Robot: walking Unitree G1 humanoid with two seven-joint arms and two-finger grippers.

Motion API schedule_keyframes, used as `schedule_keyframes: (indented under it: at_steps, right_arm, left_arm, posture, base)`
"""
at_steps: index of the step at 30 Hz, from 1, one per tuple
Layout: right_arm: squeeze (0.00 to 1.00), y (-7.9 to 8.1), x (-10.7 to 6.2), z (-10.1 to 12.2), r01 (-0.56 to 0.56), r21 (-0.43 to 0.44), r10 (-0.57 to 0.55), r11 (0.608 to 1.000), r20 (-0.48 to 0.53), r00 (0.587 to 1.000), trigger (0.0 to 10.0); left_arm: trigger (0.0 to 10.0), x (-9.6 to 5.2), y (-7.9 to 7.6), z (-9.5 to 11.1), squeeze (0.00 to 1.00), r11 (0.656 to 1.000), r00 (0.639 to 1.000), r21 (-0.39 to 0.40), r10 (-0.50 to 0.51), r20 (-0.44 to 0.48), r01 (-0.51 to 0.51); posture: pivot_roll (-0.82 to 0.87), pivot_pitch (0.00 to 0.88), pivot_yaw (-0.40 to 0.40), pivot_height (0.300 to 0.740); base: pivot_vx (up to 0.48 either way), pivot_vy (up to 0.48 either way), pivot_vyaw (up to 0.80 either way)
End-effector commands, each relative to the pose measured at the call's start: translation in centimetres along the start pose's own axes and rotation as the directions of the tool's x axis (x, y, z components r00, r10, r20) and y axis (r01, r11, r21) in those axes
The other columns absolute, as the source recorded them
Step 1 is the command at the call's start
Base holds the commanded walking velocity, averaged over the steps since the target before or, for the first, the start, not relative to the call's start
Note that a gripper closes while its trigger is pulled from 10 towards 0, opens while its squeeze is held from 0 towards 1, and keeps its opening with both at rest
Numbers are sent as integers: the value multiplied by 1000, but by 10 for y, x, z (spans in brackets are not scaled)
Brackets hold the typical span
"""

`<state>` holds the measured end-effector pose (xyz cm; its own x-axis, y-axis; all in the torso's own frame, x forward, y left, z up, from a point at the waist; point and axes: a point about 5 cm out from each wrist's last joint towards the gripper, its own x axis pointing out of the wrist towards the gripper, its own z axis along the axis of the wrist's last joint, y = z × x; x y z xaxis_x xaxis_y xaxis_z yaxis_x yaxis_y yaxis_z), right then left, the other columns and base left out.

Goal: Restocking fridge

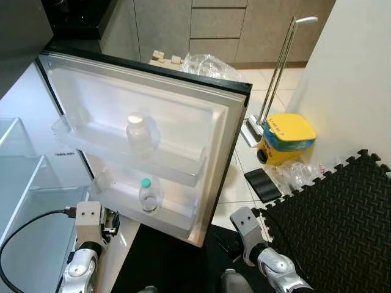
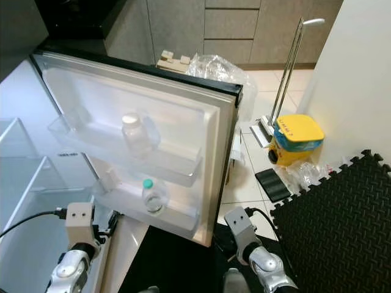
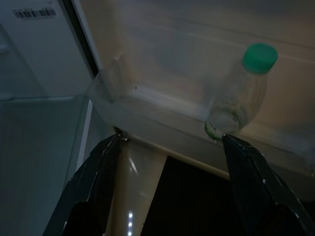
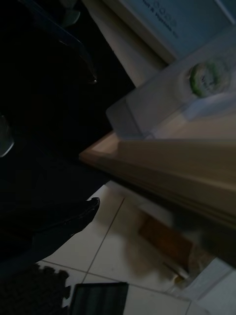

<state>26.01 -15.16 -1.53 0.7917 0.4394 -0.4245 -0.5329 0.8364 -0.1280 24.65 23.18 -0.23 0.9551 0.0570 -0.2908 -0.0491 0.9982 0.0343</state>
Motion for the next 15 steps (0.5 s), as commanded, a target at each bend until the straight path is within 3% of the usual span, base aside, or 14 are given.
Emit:
schedule_keyframes:
  at_steps: [1,15]
  right_arm:
    - [0,-1,0,-2,-10,22,10,1000,-11,1000,10000]
    - [0,2,-1,-6,14,3,-14,1000,-32,999,10000]
  left_arm:
    - [10000,-1,-8,-5,0,1000,1000,-5,-12,-13,12]
    - [10000,-1,-11,-4,0,999,999,-3,-33,13,33]
  posture:
    - [-77,79,-42,666]
    - [-70,80,-27,684]
  base:
    - [0,0,0]
    - [0,0,0]
